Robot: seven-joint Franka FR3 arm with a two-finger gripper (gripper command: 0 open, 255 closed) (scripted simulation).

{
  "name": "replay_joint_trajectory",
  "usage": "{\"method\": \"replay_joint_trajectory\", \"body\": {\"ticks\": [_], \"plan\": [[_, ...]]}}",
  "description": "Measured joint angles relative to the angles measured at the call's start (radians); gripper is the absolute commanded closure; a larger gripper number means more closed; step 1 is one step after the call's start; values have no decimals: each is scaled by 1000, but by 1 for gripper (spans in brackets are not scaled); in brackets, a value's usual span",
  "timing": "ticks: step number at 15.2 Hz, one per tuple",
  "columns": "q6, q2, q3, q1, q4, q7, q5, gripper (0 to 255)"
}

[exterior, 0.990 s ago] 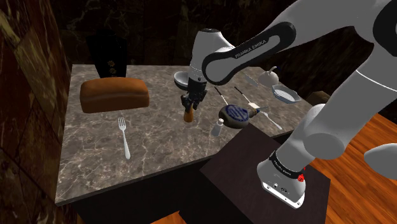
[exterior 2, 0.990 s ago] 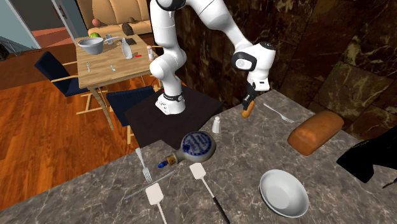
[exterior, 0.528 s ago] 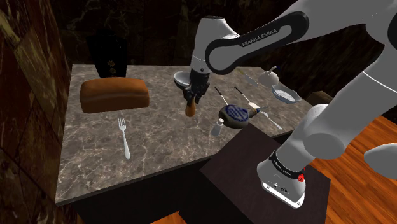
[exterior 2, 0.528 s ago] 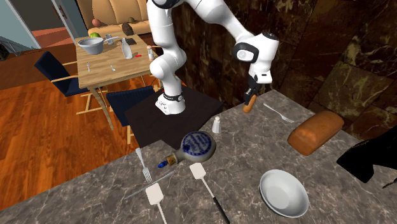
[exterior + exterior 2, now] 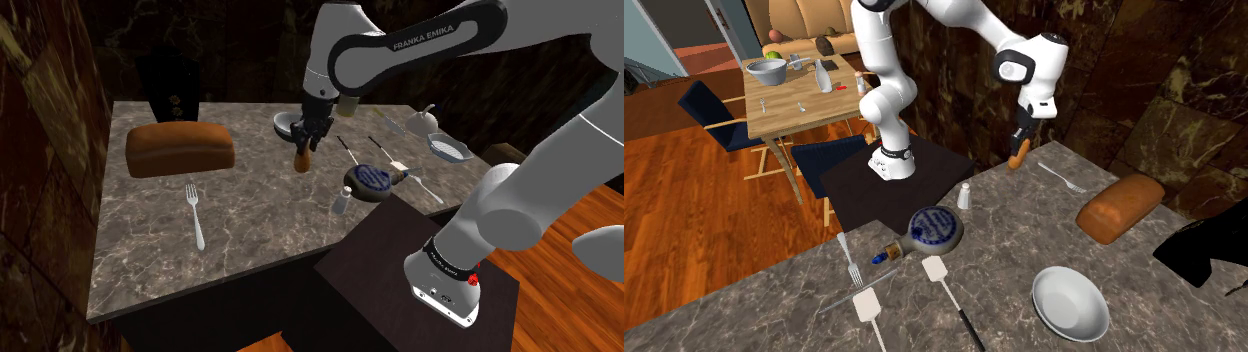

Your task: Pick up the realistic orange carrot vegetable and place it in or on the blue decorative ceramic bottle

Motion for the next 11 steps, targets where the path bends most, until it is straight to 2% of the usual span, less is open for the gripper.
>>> {"method": "replay_joint_trajectory", "body": {"ticks": [3, 11], "plan": [[-24, -42, -16, -9, -18, -26, 3, 255], [-44, -222, -134, -84, -181, -203, -24, 255]]}}
